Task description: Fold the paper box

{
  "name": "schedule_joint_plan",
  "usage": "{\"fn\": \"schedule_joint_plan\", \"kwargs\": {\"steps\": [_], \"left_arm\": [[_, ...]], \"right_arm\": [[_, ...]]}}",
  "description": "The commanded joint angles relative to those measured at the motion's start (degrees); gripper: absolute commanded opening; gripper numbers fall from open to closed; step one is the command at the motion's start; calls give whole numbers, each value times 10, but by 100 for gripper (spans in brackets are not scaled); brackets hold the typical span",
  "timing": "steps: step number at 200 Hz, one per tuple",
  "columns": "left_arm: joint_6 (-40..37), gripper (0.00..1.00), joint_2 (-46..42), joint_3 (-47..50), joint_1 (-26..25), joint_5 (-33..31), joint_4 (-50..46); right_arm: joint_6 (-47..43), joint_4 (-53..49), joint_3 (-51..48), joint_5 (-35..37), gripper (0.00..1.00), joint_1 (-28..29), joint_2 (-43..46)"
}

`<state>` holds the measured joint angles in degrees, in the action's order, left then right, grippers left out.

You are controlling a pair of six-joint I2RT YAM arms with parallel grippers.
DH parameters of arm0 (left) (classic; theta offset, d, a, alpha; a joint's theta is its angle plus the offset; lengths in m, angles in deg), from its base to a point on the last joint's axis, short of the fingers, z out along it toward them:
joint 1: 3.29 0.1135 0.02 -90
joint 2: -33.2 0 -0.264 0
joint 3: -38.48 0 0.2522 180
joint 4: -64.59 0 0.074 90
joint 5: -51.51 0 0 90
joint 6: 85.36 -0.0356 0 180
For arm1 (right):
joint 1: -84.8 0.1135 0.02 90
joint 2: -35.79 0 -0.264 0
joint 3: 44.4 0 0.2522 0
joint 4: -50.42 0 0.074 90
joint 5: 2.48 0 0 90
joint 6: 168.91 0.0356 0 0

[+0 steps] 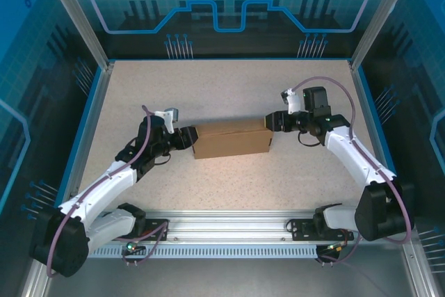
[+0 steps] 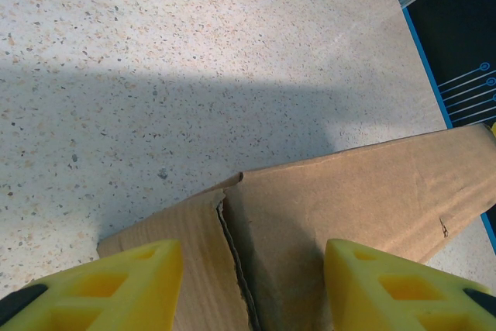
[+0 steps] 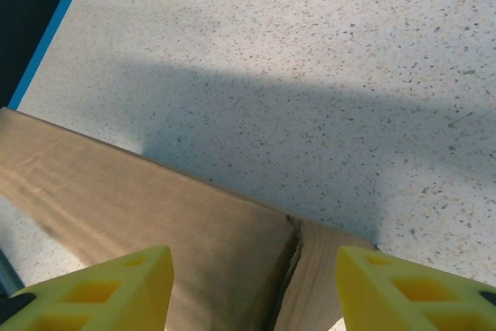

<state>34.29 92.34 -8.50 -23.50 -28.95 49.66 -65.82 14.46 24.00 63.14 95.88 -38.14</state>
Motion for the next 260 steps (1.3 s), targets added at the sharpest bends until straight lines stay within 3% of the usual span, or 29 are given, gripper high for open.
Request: {"fn": "schedule_joint_plan", "kwargs": {"steps": [1,23,87,145,197,260], "left_arm": [[-12,52,8,13,-6,13,-68],[-14,51,9,10,-6,16,-68],[0,47,23,7,-6,60,-51],[38,42,51,-14,-1,86,32],[9,40,156,-140,17,92,51],[-60,40,311,-312,35,89,49]], "right_arm": [[-2,-29,3,-22,58,-10,1],[-7,-25,-14,-16,56,-10,-5],[5,-5,-31,-54,37,-8,-14],[94,119,-38,-113,34,-8,1],[133,203,42,-110,33,6,-69],[58,192,183,-101,33,5,-192]]}}
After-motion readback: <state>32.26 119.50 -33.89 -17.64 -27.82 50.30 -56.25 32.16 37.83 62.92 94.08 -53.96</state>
